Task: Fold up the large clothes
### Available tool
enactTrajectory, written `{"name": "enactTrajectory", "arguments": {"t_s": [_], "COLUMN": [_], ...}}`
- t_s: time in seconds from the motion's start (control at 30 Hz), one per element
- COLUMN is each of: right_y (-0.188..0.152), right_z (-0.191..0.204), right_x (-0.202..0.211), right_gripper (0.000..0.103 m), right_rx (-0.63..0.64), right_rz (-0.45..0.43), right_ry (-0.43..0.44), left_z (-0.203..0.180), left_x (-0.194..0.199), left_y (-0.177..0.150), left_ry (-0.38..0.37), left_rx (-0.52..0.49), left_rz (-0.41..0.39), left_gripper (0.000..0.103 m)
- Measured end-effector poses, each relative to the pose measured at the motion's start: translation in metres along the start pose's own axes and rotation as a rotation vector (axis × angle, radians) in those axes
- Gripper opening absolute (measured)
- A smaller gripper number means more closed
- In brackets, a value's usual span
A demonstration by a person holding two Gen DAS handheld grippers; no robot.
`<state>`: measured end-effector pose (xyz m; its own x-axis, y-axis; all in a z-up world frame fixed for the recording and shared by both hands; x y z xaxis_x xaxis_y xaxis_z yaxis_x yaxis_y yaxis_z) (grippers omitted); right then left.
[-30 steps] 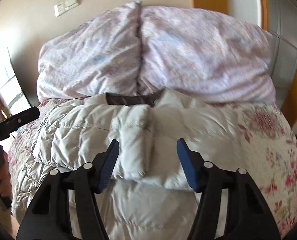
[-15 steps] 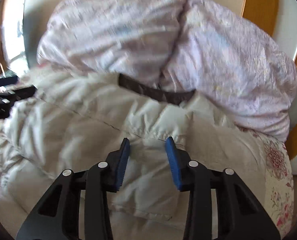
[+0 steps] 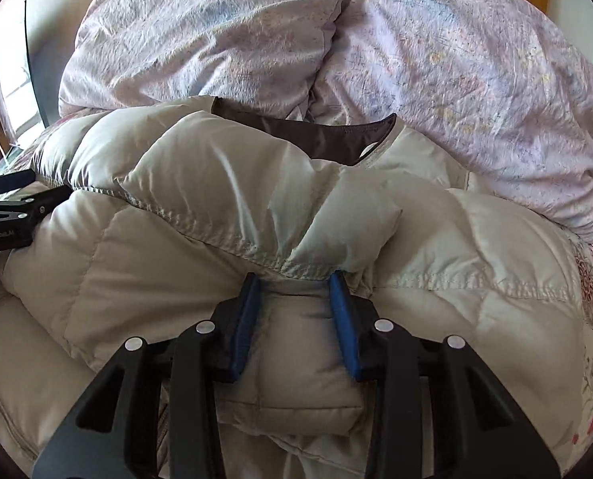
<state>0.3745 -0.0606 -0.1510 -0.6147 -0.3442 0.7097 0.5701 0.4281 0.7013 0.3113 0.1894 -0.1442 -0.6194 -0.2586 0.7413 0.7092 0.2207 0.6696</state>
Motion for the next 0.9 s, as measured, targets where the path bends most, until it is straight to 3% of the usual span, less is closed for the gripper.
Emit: {"name": "enactTrajectory", "arguments": {"t_s": [0.5,0.57,0.6,0.63,0.77,0.83,0.9], "right_y": [0.004,0.002,-0.001,-0.005,-0.037,-0.067,-0.098], "right_z": [-0.004,-0.009,-0.014,-0.019,-0.053,-0.079,-0.104], "right_x": [0.008,0.025,0.041,0.054,0.115,0.142,0.162], "right_gripper": [0.040,0.052,0.075,0.086,0.089,0.097,0.097], "right_rx": [-0.014,-0.053,-0.088,-0.106,-0.173,-0.239,-0.313], "right_rz": [0.003,0.041,0.046,0.031,0.008,0.035,0.067], "right_ry": [0.033,0.061,0.084,0.103,0.148,0.175,0.204], "left_z": [0.001,0.007,0.011,0.016,0.048,0.066,0.087], "left_x": [-0.001,0.021,0.034,0.047,0.095,0.113,0.129], "left_y": [-0.006,-0.012,-0.016,-0.022,-0.050,-0.069,-0.094], "left_ry": [-0.012,-0.049,-0.081,-0.110,-0.186,-0.227,-0.269], "left_rx": [0.009,0.025,0.032,0.038,0.068,0.085,0.122], "left_rz": [0.053,0.055,0.050,0.049,0.045,0.058,0.083], "left_gripper": [0.101,0.101,0.101,0.101,0.101,0.101,0.101]}}
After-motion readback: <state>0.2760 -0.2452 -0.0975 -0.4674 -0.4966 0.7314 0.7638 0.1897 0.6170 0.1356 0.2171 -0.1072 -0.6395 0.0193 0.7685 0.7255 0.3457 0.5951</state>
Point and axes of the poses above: each gripper's, at about its wrist camera, not at the fingertips, and x roughly against the way its jaws point, z to its left, y to its top, the point moved 6 cm from there along -x, roughly the way its jaws point, and after that the axes turned 1 degree about x, right-handed, at the moved point
